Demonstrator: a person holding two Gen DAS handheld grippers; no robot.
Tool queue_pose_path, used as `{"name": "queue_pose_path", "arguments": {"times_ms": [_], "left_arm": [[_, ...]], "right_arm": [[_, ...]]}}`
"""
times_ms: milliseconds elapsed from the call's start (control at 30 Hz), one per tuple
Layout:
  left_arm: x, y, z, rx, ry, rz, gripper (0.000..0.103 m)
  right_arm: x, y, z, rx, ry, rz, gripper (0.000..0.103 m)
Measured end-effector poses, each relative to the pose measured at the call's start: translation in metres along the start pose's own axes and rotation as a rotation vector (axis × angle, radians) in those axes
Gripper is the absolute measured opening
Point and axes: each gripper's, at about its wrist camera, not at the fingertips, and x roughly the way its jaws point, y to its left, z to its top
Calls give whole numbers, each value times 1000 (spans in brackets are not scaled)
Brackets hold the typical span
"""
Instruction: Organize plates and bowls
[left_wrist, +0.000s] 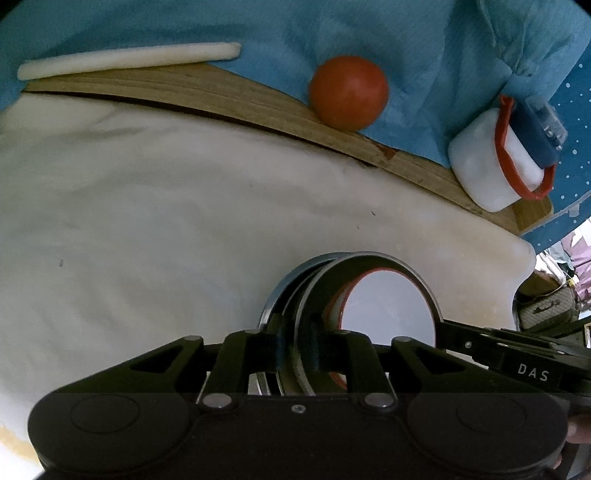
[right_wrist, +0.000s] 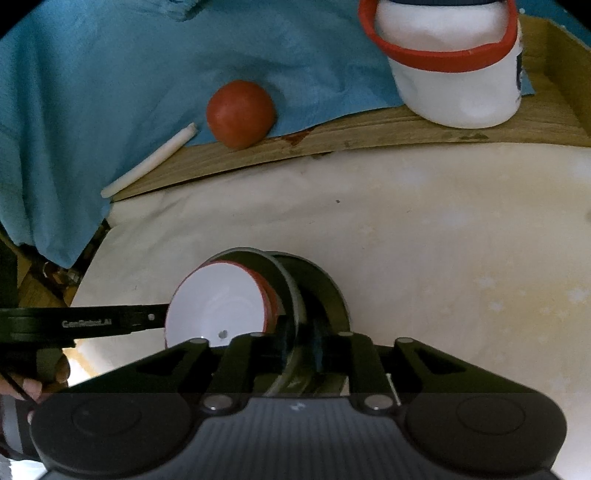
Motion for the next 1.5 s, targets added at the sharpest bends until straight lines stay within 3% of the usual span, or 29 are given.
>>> {"name": "queue_pose_path", "arguments": {"times_ms": [200,333,667,733,1100,1200,1500], "left_arm": [[-3,0,-1,0,-23,17,29],[-4,0,-2,2,-35,40,34],[-12,-5,-7,2,-85,116,51],[-14,-6,-8,-6,-99,131,56],[-28,-15,-19,-43,-195,178,72],[-31,-20,-21,-43,-220,185,85],[-34,-27,-28,-35,-273,190,94]], "right_arm": [[-4,1,-1,-13,-23,-26,31],[-6,1,-2,-31,-37,-43,46],[-12,0,-7,-63,-64,-61,61],[-14,-2,-7,-69,-74,-67,71],[-21,-5,-10,-138,-124,-43,88],[-25,-6,-11,-151,-146,-42,93],[-30,-6,-9,-157,-198,-34,102]]}}
